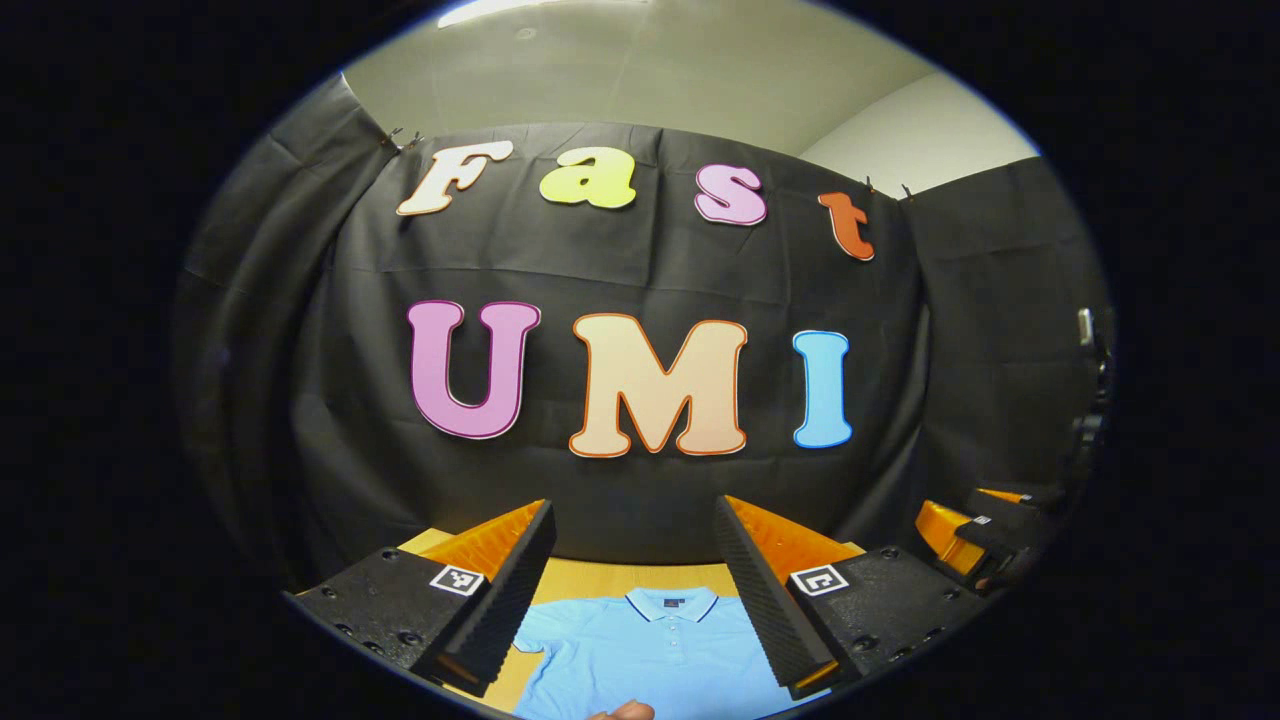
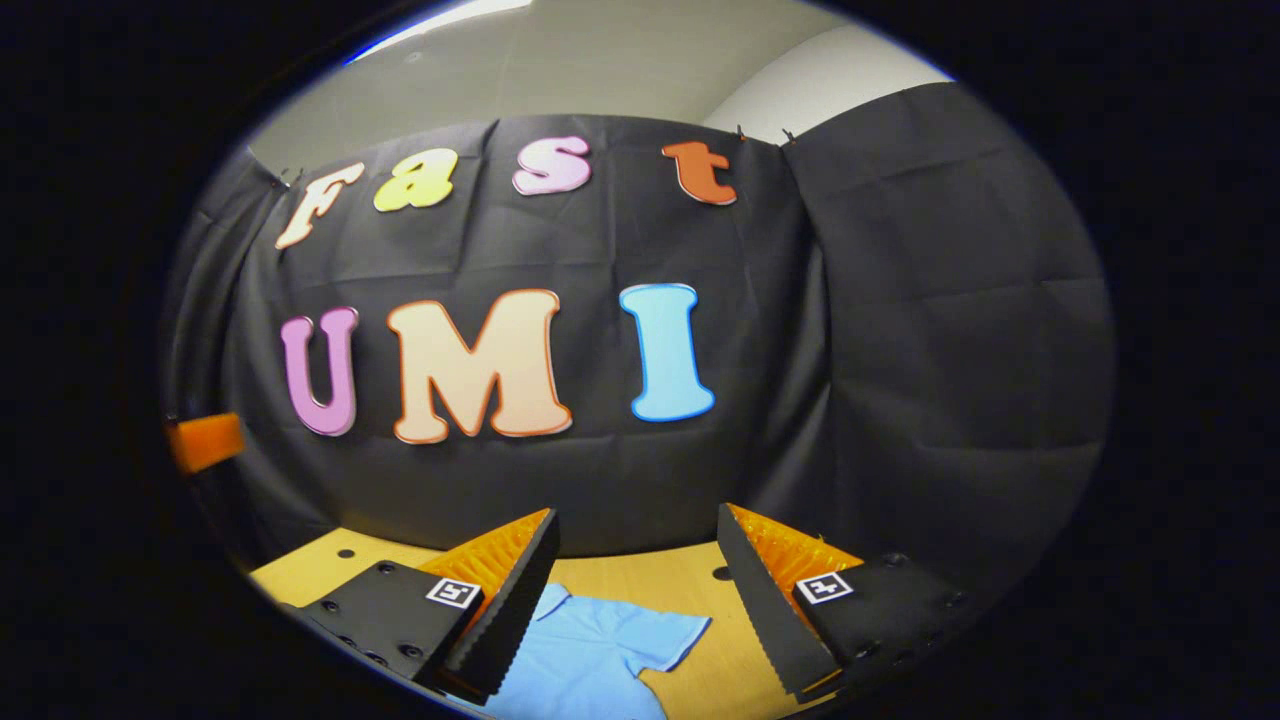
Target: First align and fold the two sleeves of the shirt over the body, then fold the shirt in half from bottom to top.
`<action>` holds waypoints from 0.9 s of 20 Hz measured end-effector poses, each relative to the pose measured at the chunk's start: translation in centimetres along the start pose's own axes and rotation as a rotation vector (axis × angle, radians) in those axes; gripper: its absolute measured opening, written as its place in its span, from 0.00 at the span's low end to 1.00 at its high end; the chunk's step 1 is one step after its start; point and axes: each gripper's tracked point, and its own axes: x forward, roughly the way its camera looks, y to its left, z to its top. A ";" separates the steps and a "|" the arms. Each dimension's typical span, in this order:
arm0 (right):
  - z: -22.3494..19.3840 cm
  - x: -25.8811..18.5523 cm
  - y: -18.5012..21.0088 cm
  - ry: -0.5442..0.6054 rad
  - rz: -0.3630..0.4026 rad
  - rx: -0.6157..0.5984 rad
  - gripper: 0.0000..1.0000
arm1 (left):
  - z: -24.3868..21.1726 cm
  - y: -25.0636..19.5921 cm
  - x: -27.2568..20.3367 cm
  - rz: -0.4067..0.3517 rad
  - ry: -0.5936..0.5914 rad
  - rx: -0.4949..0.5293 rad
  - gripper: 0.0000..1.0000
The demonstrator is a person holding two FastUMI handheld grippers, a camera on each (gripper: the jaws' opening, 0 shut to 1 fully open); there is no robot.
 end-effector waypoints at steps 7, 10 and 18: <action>-11.0 6.2 -1.2 0.212 -0.055 -0.102 0.97 | -1.9 2.7 2.5 0.018 0.039 0.014 0.95; -14.2 8.2 -1.3 0.267 -0.073 -0.126 0.96 | -3.1 4.4 3.6 0.038 0.072 0.016 0.95; -25.5 13.1 -2.2 0.480 -0.099 -0.133 0.99 | -6.3 8.0 5.4 0.086 0.146 -0.008 0.95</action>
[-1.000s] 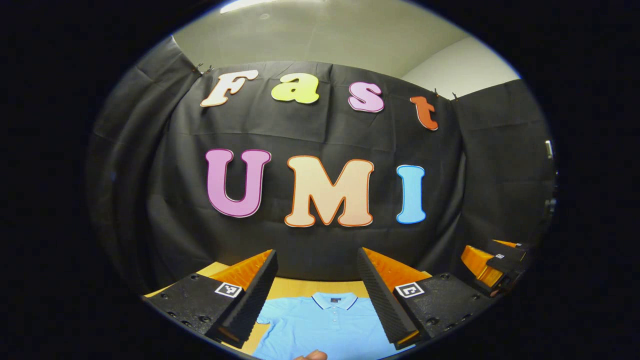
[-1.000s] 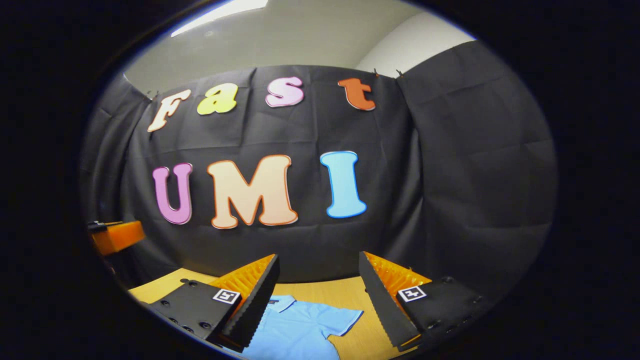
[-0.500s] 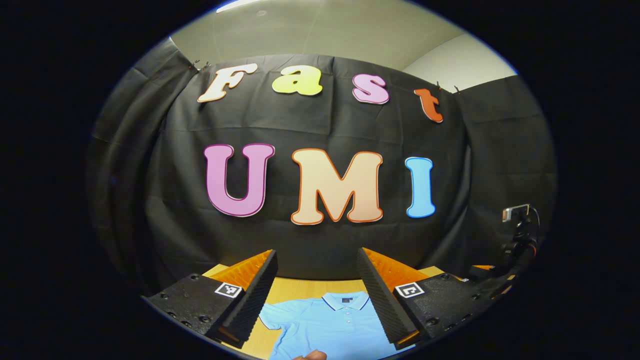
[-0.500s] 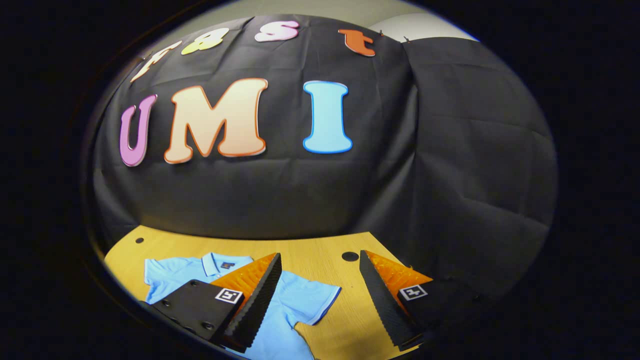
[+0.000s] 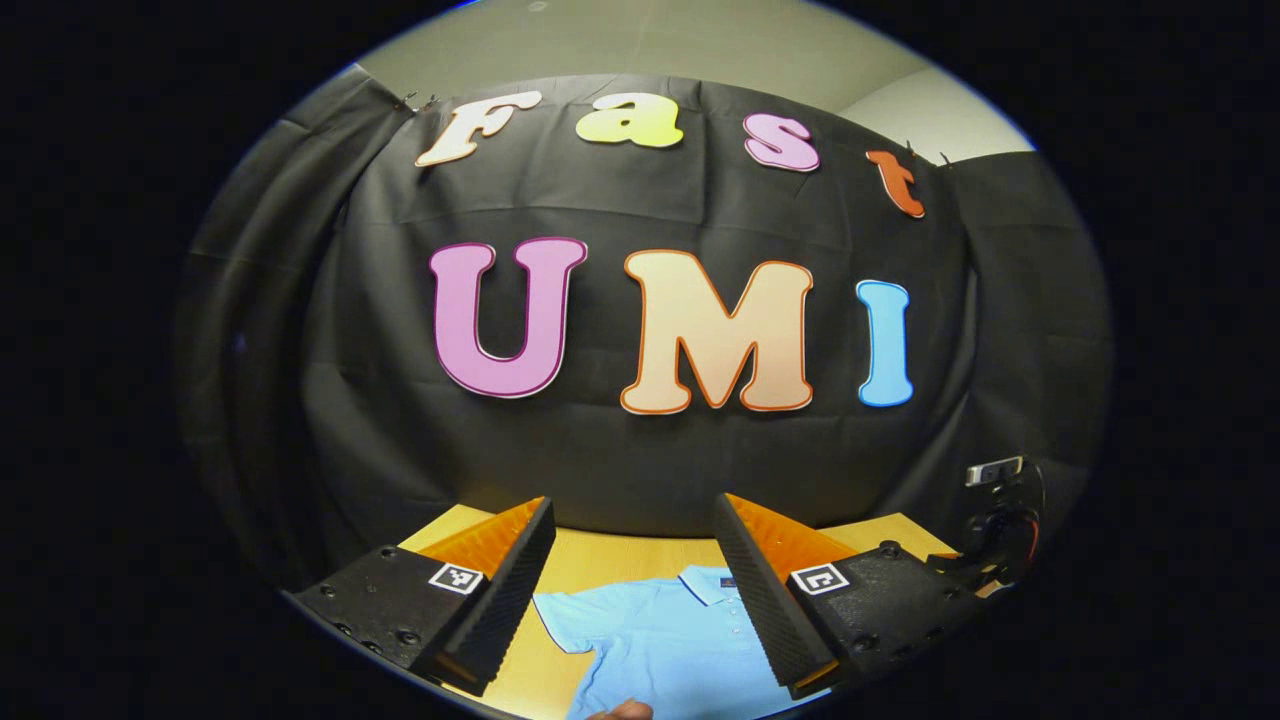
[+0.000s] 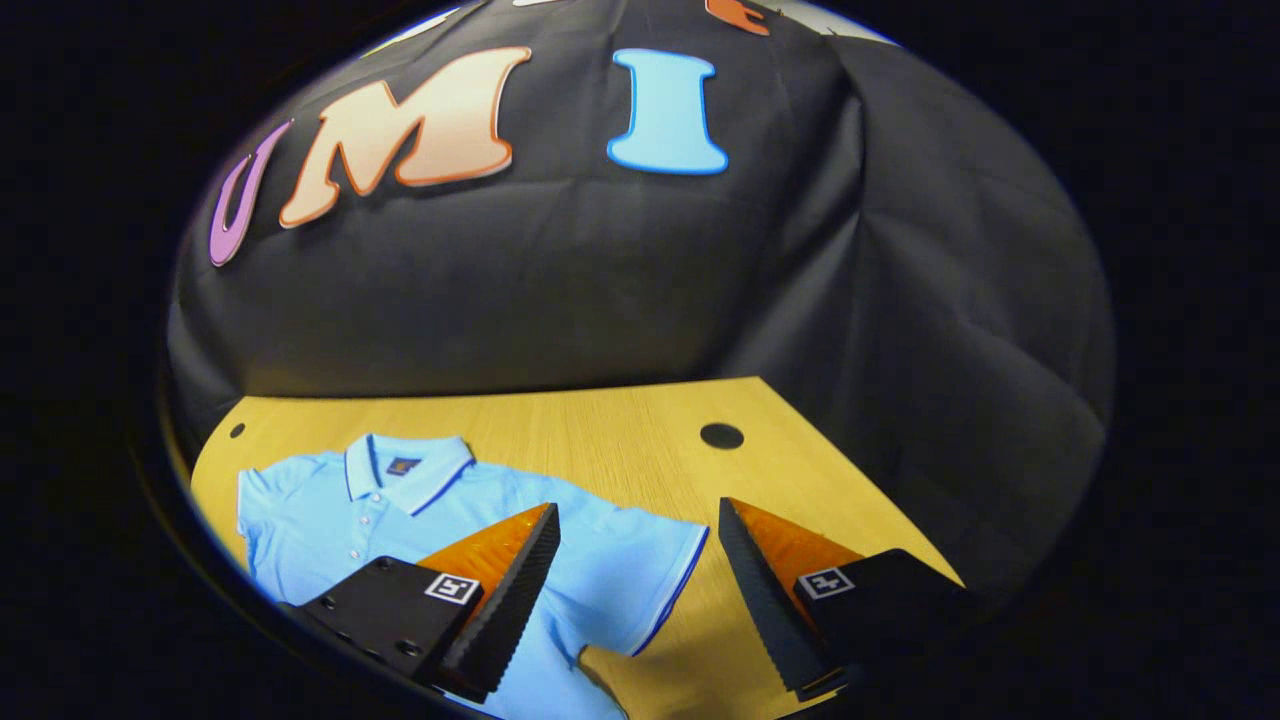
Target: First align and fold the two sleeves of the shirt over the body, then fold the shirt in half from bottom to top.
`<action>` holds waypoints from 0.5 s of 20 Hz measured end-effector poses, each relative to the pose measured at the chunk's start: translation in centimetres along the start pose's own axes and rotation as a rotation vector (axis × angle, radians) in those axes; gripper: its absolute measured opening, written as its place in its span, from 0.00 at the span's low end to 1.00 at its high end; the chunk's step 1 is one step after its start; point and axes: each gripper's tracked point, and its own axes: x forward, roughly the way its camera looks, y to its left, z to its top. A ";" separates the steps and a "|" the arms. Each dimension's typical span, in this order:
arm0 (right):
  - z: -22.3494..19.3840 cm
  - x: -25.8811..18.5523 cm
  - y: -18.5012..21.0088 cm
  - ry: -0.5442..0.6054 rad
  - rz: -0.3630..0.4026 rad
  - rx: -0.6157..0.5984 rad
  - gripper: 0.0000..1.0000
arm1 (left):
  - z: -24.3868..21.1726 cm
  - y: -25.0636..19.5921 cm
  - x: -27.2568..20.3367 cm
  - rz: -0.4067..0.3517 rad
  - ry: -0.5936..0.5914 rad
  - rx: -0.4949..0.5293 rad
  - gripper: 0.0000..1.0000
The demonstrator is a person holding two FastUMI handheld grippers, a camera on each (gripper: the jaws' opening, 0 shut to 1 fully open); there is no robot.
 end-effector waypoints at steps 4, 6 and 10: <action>-3.8 3.0 -0.7 0.097 -0.042 -0.022 1.00 | -1.2 0.7 0.7 0.015 0.030 -0.011 0.95; -5.3 3.6 -0.2 0.149 -0.012 0.009 1.00 | -1.8 1.0 1.0 0.030 0.048 -0.003 0.95; -7.0 4.1 -0.8 0.204 -0.028 -0.002 1.00 | -2.4 1.4 1.3 0.041 0.065 -0.009 0.96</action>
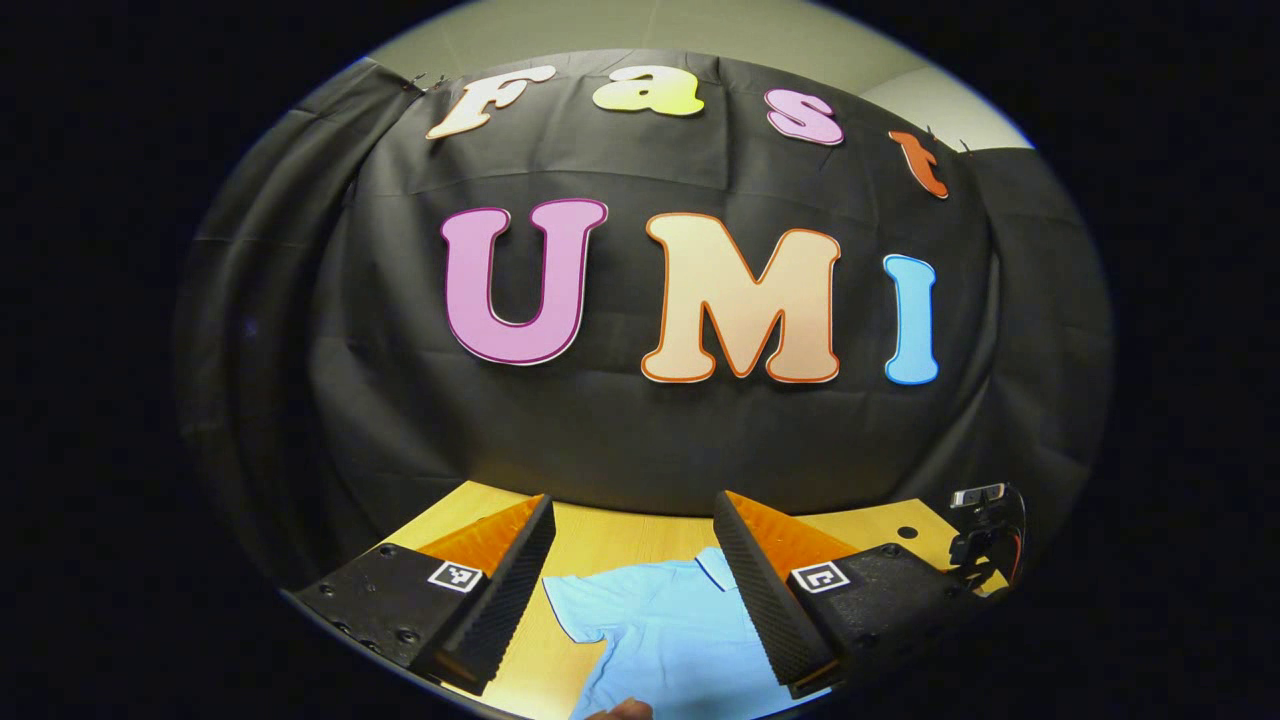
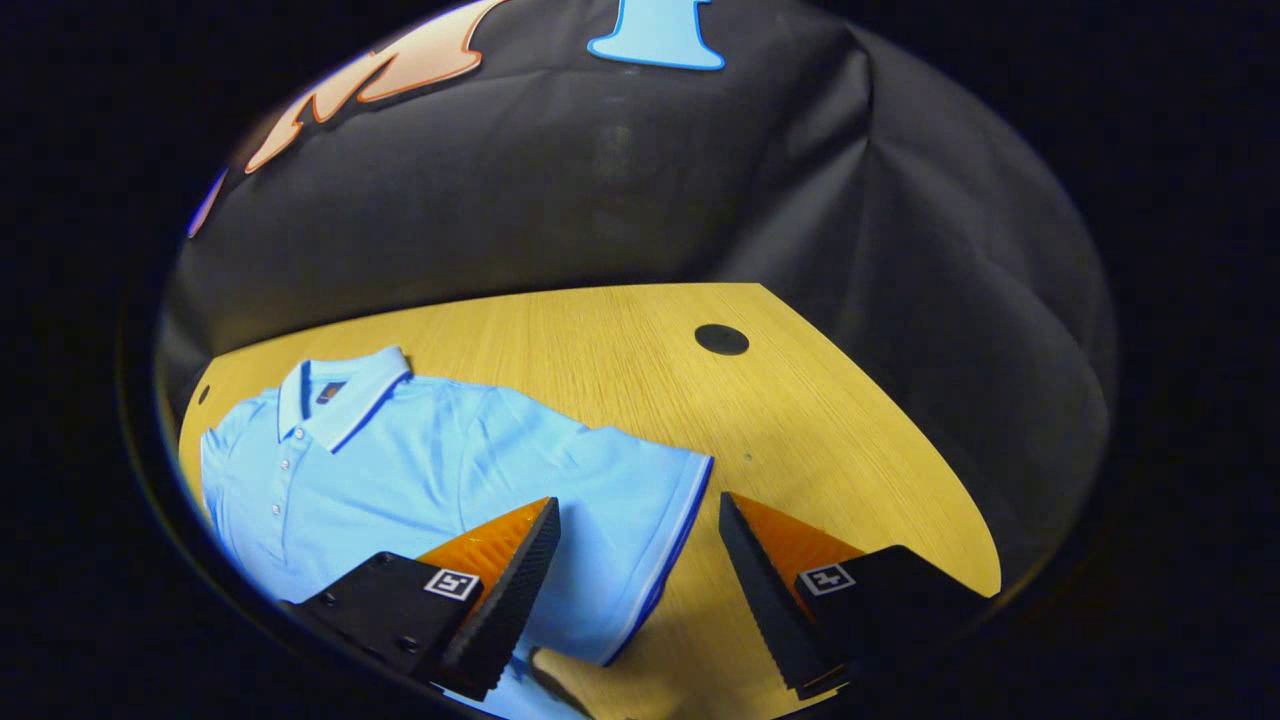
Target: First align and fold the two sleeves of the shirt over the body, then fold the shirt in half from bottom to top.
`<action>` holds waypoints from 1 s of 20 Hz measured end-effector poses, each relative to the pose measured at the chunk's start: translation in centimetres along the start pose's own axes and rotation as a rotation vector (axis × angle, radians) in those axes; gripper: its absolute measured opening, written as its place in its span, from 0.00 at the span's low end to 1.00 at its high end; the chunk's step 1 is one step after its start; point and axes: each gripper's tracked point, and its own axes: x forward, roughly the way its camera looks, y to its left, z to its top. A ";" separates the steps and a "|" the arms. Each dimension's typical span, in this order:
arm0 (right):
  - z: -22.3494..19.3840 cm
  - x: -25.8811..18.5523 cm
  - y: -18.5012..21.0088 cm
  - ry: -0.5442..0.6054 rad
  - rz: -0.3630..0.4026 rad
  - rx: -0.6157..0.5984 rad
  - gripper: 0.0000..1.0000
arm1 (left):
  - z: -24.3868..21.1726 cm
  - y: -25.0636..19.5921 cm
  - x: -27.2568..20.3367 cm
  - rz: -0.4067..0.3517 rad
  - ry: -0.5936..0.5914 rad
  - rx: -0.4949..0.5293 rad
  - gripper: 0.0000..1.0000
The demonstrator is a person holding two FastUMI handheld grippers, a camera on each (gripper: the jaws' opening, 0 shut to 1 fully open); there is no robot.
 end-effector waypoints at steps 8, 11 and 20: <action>-0.2 0.7 2.8 -0.021 0.072 0.063 0.63 | -1.0 1.1 -0.1 0.034 0.038 0.003 0.96; 0.5 0.4 4.1 -0.068 0.101 0.031 0.12 | -1.7 1.8 -0.2 0.054 0.066 0.011 0.96; 4.7 -3.1 7.5 -0.136 0.244 0.118 0.12 | -3.1 3.0 -0.5 0.085 0.099 -0.028 0.96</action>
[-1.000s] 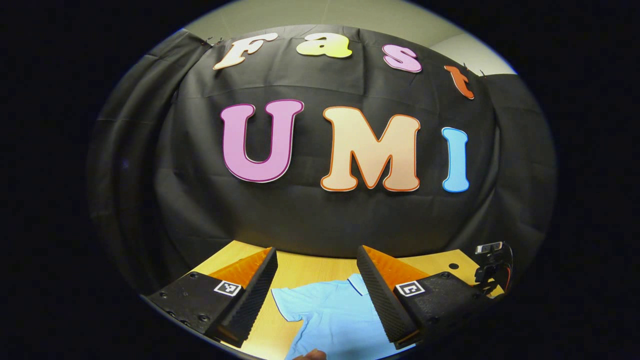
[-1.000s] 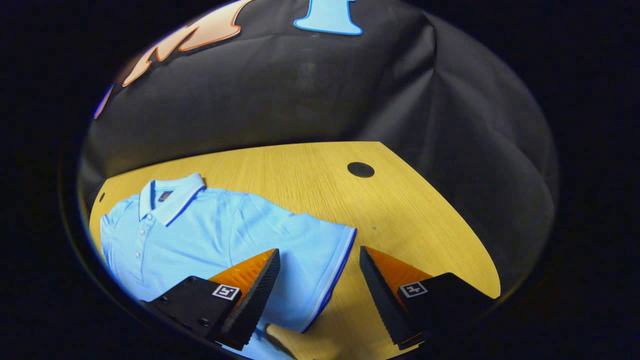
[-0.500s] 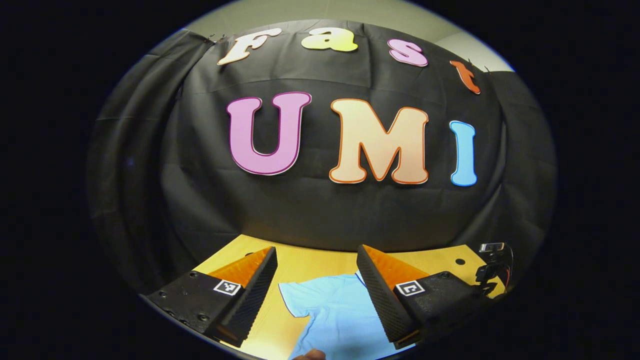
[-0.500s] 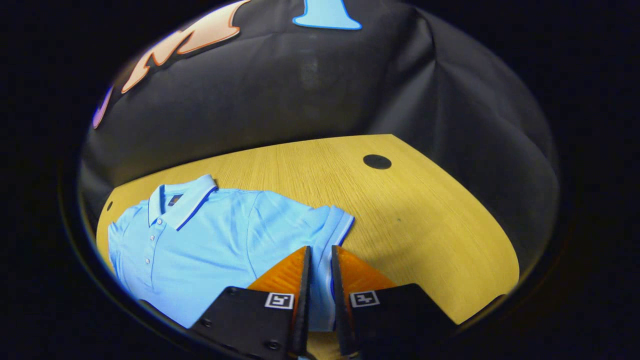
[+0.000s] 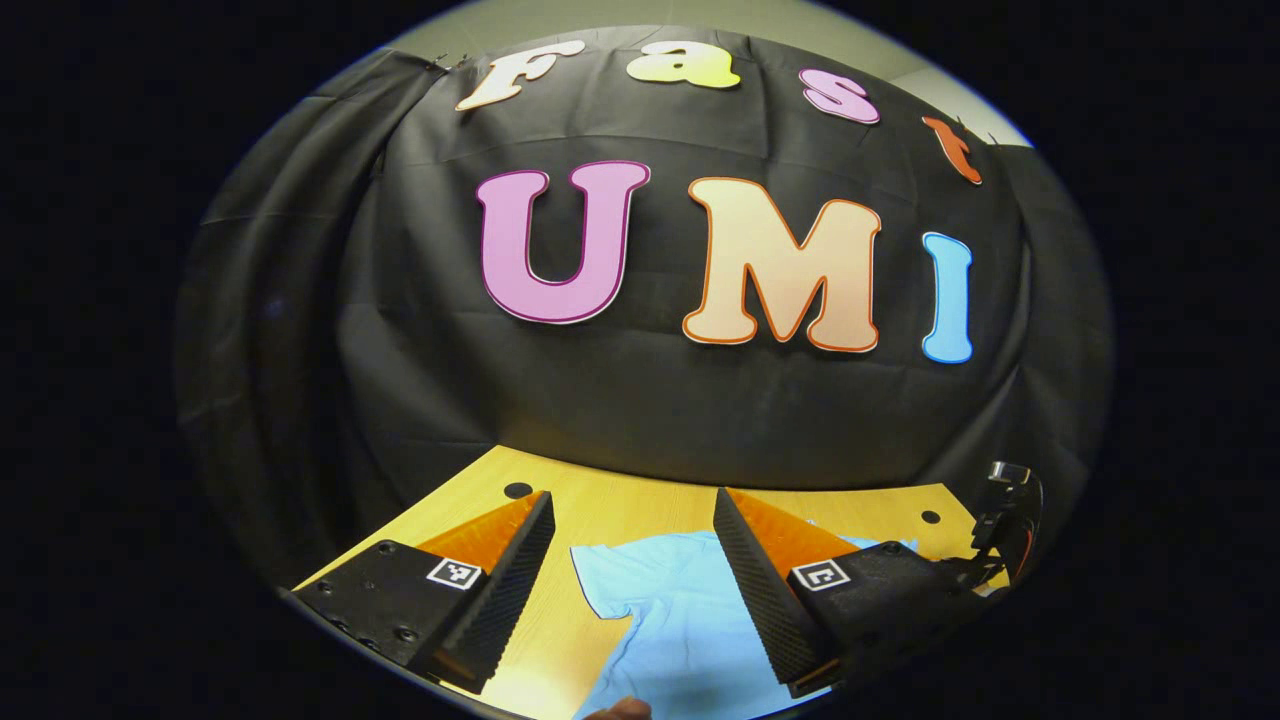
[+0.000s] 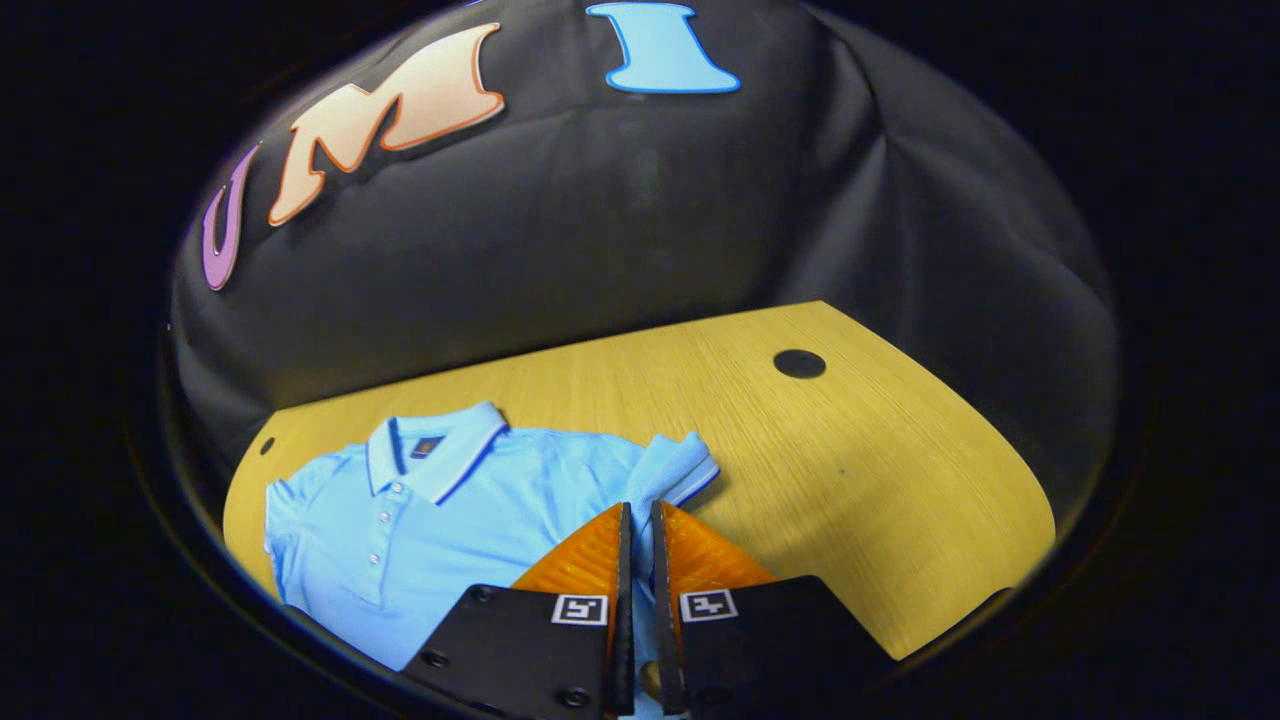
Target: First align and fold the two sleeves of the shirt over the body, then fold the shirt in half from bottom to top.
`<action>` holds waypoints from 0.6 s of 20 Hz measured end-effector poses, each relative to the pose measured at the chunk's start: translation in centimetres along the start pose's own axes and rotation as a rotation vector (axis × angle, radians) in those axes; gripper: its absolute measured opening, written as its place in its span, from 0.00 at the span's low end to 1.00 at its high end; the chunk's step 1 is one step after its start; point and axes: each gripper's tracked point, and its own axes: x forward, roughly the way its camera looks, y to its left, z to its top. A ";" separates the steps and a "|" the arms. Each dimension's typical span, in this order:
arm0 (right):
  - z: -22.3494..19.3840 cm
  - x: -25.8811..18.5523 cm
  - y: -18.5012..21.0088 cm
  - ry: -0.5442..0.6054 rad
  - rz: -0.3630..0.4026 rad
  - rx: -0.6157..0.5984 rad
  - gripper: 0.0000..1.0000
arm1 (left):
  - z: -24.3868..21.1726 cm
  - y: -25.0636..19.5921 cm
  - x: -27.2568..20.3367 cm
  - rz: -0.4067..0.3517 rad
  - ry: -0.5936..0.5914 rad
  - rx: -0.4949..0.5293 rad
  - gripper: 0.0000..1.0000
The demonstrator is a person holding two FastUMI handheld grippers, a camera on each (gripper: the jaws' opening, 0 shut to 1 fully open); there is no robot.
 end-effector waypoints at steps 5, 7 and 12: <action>0.8 -1.2 4.8 -0.017 0.085 0.031 0.12 | -1.3 0.1 0.5 0.000 0.024 0.002 0.96; -0.2 -1.4 6.9 -0.003 0.130 0.012 0.12 | -2.0 0.1 0.8 -0.003 0.040 -0.006 0.96; -3.7 -1.0 10.3 0.040 0.187 -0.045 0.12 | -3.3 0.0 2.1 -0.017 0.067 -0.003 0.96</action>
